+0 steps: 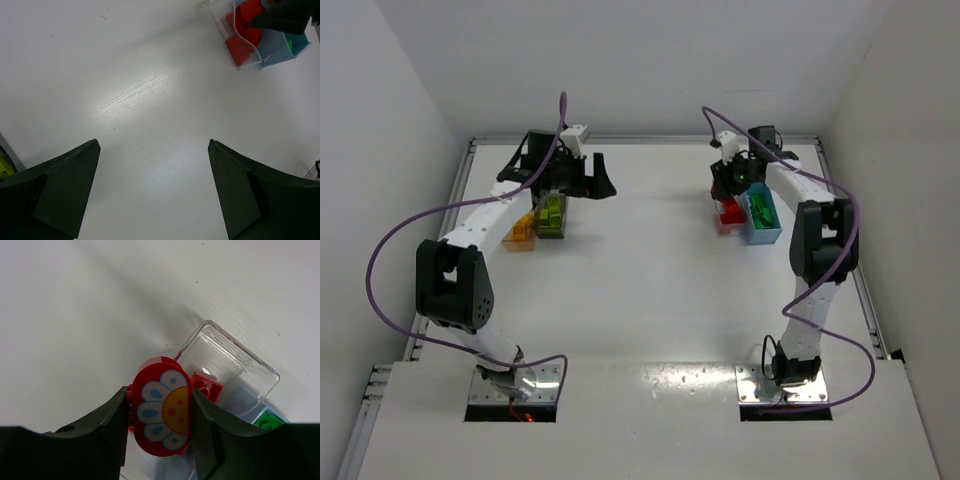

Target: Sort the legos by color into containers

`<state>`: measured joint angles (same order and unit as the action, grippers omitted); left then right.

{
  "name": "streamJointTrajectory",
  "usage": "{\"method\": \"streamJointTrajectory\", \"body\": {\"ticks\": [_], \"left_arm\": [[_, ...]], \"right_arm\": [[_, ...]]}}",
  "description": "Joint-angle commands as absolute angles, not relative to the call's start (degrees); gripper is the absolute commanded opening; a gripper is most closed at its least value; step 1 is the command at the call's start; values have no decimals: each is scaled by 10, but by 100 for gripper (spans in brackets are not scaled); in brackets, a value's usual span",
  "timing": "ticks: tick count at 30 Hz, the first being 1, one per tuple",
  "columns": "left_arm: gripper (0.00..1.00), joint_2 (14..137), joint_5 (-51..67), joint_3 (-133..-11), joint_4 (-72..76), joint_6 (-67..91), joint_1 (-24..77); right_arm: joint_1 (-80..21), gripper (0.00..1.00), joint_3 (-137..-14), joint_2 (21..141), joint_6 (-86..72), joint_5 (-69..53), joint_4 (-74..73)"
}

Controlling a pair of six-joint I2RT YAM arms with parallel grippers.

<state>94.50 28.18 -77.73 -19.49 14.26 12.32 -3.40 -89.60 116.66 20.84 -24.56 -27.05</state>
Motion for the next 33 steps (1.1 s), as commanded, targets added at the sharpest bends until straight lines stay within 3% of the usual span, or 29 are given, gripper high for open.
{"method": "streamJointTrajectory", "body": {"ticks": [1, 8, 10, 11, 14, 16, 21, 28, 33], "left_arm": [[96, 941, 261, -798, -180, 149, 125], [96, 931, 256, -781, -180, 149, 125], [96, 926, 256, -781, -180, 149, 125], [96, 925, 256, -776, -180, 149, 125], [100, 925, 250, -776, -180, 149, 125], [100, 925, 244, -776, -180, 149, 125], [100, 905, 215, -768, -180, 149, 125], [100, 857, 176, -716, -186, 149, 105], [100, 826, 107, -665, -192, 149, 65]], "right_arm": [[-33, 11, -911, 1170, 171, -222, -237], [-22, 11, -911, 1175, 145, -182, -208], [-22, 15, -906, 1175, 139, -164, -208], [-22, 21, -906, 1175, 130, -163, -201], [-22, 52, -906, 1175, 125, -158, -201], [-22, 65, -906, 1170, 125, -158, -201], [-29, 86, -906, 1140, 85, -192, -201], [-29, 89, -878, 1023, -2, -243, -183], [13, 89, -767, 927, -10, -236, -178]]}}
